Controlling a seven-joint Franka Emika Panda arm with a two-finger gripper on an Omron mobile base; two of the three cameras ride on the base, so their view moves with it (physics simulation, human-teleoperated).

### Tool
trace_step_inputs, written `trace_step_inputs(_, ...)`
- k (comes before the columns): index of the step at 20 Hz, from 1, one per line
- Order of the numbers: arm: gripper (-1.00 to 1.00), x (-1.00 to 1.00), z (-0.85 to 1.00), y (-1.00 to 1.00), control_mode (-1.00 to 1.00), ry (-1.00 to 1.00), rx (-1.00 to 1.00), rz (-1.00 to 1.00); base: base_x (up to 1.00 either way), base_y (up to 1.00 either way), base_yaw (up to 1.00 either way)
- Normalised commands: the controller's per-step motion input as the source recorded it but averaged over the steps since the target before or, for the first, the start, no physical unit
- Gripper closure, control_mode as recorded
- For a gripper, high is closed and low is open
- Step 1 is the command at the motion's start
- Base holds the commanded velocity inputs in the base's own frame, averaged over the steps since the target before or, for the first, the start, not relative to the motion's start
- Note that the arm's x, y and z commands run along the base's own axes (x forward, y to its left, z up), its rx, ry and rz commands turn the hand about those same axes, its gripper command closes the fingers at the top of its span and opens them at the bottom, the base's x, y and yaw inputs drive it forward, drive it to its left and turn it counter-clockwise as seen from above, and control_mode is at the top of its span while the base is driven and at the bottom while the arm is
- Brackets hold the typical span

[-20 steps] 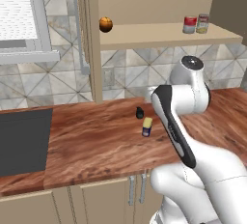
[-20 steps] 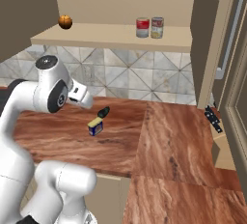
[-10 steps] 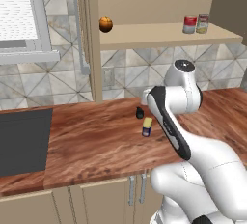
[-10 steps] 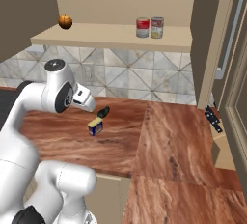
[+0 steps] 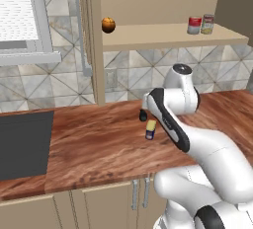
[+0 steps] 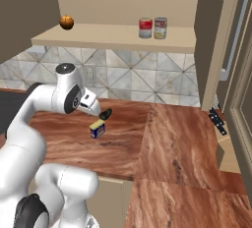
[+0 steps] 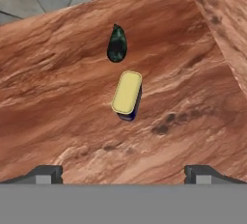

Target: Pick the cans from the counter and place them in their designated side in the cabinet.

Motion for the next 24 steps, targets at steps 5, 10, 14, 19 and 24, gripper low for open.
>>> trace_step_inputs(5,-1.00,0.21,-0.27,0.00,-1.00,0.04,0.01,0.00,0.00,0.00,0.00)
trace_step_inputs(10,-1.00,0.22,-0.27,0.00,-1.00,0.01,0.00,0.00,0.00,0.00,0.00)
trace_step_inputs(14,-1.00,0.26,-0.29,0.00,-1.00,0.02,0.00,0.00,0.00,0.00,0.00)
trace_step_inputs(19,-1.00,0.27,-0.29,0.00,-1.00,0.02,0.00,0.00,0.00,0.00,0.00)
trace_step_inputs(24,-1.00,0.26,-0.28,0.00,-1.00,0.02,0.00,0.00,0.00,0.00,0.00)
